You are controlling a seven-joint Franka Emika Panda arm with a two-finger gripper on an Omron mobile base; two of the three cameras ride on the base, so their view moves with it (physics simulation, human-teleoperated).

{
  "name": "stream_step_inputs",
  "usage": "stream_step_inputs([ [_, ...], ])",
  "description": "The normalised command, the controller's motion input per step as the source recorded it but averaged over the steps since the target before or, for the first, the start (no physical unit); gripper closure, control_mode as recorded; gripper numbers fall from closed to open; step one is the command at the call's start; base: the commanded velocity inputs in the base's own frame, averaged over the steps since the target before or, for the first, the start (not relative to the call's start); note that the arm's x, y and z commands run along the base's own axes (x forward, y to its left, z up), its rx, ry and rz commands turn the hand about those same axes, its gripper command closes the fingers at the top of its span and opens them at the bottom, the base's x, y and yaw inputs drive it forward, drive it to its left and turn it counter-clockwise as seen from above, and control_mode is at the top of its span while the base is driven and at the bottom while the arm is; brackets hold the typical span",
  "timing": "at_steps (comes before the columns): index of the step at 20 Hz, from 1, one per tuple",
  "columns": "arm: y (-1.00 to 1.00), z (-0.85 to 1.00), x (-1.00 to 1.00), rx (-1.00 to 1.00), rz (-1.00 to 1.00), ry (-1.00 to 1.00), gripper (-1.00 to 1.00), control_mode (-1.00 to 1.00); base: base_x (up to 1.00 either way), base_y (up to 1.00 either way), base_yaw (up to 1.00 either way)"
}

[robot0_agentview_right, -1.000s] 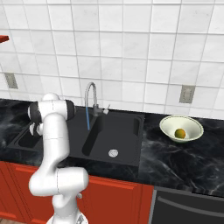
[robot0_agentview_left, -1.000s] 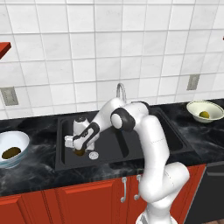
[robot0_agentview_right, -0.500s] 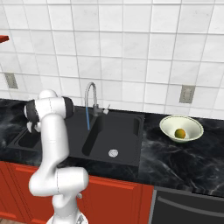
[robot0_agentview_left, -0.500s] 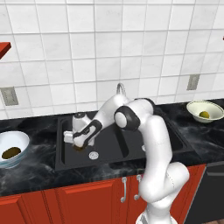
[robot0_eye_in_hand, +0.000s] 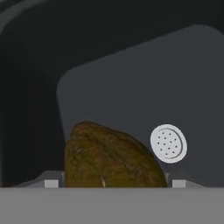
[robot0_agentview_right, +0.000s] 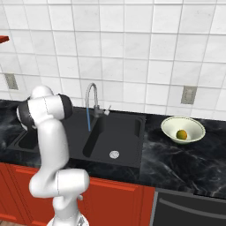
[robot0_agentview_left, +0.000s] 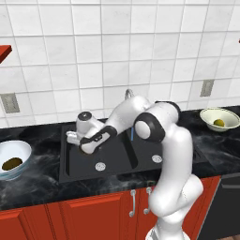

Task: Pick the avocados from the sink and place them in one bowl. Place the orange in the other bowl. Then turn off the sink faucet.

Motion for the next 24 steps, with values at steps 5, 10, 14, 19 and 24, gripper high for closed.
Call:
stream_step_inputs([
  [5,0.0,0.91,-0.13,0.0,-0.02,-0.15,1.0,-1.0,0.0,0.0,0.0],
  [10,0.14,0.92,-0.11,0.0,0.0,-0.17,1.0,-1.0,0.0,0.0,0.0],
  [14,0.3,0.87,-0.16,0.0,0.02,-0.15,1.0,-1.0,0.0,0.0,0.0],
  [19,0.37,0.79,-0.23,-0.01,0.1,-0.12,1.0,-1.0,0.0,0.0,0.0],
  [24,0.41,0.57,-0.31,-0.03,0.16,-0.04,1.0,-1.0,0.0,0.0,0.0],
])
